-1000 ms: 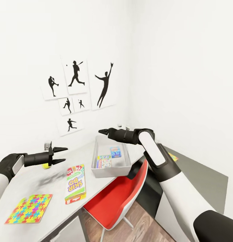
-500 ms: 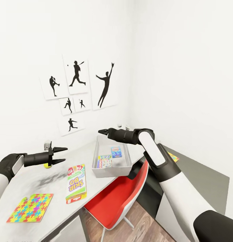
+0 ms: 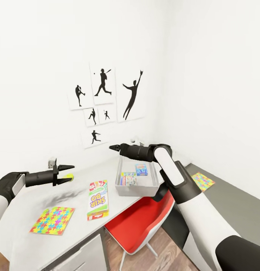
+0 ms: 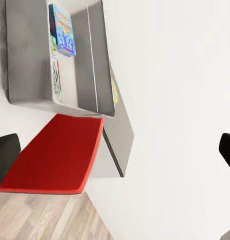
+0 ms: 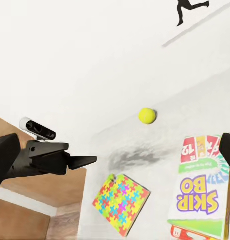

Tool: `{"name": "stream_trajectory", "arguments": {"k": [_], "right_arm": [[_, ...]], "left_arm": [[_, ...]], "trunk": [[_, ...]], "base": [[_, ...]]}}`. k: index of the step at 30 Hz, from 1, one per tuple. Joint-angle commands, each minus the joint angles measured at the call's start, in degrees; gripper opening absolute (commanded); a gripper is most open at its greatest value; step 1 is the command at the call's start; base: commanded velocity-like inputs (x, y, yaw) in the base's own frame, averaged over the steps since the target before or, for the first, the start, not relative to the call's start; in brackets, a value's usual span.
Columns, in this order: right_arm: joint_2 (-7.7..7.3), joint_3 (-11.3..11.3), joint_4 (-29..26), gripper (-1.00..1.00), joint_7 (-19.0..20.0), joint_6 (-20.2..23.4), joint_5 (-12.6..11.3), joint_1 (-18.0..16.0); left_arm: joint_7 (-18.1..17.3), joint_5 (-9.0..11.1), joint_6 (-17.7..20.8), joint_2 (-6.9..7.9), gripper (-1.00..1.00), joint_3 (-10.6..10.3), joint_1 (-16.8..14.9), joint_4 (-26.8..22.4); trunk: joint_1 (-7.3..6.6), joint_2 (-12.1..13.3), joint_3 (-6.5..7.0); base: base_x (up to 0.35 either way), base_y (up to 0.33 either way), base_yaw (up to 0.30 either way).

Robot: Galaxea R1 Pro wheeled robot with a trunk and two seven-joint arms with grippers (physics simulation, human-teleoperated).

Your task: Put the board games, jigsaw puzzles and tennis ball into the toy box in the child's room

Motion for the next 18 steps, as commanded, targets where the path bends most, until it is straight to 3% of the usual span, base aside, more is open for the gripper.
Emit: {"name": "stream_trajectory", "arguments": {"k": [1, 18], "right_arm": [[0.01, 0.02, -0.05, 1.0, -0.6, 0.07, -0.61, -0.06], [0.17, 0.17, -0.05, 1.0, -0.67, 0.14, -0.61, -0.06]], "left_arm": [[-0.13, -0.05, 0.37, 0.05, 1.0, 0.09, -0.07, 0.0], [-0.13, -0.04, 0.37, 0.19, 1.0, 0.02, -0.05, -0.02]], "trunk": [[0.03, -0.14, -0.14], [0.03, -0.14, -0.3]], "base": [[-0.089, 0.035, 0.287], [-0.032, 0.014, 0.286]]}}
